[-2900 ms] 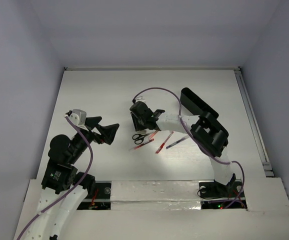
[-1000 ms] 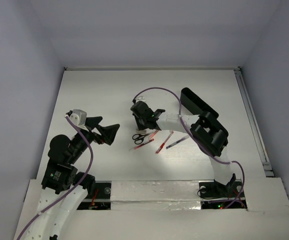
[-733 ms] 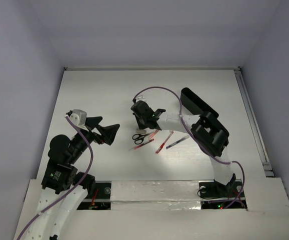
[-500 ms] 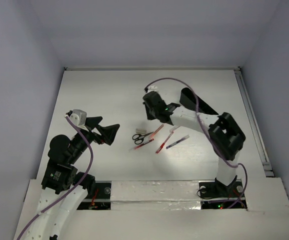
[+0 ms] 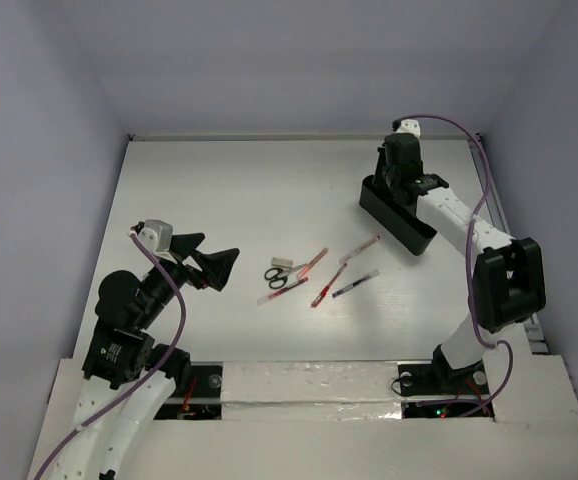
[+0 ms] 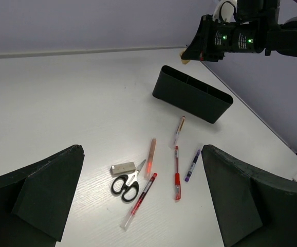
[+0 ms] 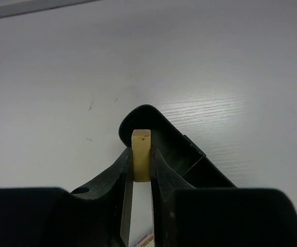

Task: Sort the stationery into containers
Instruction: Place the stationery in the storage box.

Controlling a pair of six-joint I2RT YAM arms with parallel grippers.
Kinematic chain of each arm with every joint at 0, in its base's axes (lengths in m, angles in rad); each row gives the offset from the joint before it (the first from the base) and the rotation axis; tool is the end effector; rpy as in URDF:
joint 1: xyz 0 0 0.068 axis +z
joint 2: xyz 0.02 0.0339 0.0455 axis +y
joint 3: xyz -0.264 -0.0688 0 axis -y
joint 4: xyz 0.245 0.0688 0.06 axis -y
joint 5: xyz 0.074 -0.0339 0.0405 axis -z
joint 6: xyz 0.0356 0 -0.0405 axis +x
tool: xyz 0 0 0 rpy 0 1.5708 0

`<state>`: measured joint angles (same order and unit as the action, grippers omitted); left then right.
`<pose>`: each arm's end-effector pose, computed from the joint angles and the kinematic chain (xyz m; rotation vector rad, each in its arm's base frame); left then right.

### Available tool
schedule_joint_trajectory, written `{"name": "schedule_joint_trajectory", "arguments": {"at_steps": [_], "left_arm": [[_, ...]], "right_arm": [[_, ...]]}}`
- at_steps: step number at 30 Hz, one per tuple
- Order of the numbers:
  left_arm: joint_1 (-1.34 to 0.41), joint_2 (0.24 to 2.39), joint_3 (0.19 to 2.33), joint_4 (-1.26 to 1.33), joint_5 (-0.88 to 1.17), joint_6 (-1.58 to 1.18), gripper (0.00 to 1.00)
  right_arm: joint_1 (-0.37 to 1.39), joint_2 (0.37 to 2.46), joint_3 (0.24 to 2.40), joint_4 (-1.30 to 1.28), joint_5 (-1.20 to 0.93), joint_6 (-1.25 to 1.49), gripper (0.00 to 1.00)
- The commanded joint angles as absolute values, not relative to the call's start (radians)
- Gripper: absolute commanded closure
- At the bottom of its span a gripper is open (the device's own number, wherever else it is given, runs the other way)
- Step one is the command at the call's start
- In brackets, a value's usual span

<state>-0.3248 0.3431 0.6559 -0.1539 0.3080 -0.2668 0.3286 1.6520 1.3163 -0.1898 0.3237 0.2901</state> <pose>0.0843 -0.0398 0.3519 0.3025 1.4253 -0.7030 0.3687 0.1138 0.2985 0.1539 2.0610 0.0409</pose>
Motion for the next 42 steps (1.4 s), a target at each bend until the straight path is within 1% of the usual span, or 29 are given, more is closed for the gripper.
{"name": "schedule_joint_trajectory", "arguments": {"at_steps": [1,9,18,22,24,28,31,40,42], "left_arm": [[-0.319,0.336,0.661,-0.100,0.324,-0.256,0.01],[-0.319,0.336,0.660,-0.098,0.325,-0.256,0.01],[-0.319,0.334,0.661,-0.098,0.324,-0.256,0.01],[-0.319,0.334,0.661,-0.098,0.324,-0.256,0.01],[-0.319,0.334,0.660,-0.098,0.324,-0.256,0.01],[-0.319,0.334,0.661,-0.098,0.324,-0.258,0.01],[-0.319,0.334,0.660,-0.098,0.324,-0.256,0.01],[-0.319,0.333,0.660,-0.098,0.324,-0.256,0.01],[-0.319,0.333,0.660,-0.098,0.325,-0.256,0.01]], "right_arm": [[0.288,1.673,1.353,-0.201,0.299,0.253,0.94],[0.258,1.710,1.377,-0.230,0.278,0.232,0.92],[0.258,1.741,1.377,-0.232,0.261,0.235,0.85],[0.258,1.746,1.393,-0.236,0.265,0.232,0.75],[0.258,1.747,1.396,-0.242,0.264,0.230,0.72],[0.258,1.740,1.388,-0.241,0.258,0.235,0.60],[0.258,1.724,1.387,-0.241,0.242,0.235,0.54],[0.258,1.686,1.362,-0.232,0.166,0.242,0.53],[0.258,1.669,1.345,-0.200,0.082,0.226,0.54]]}}
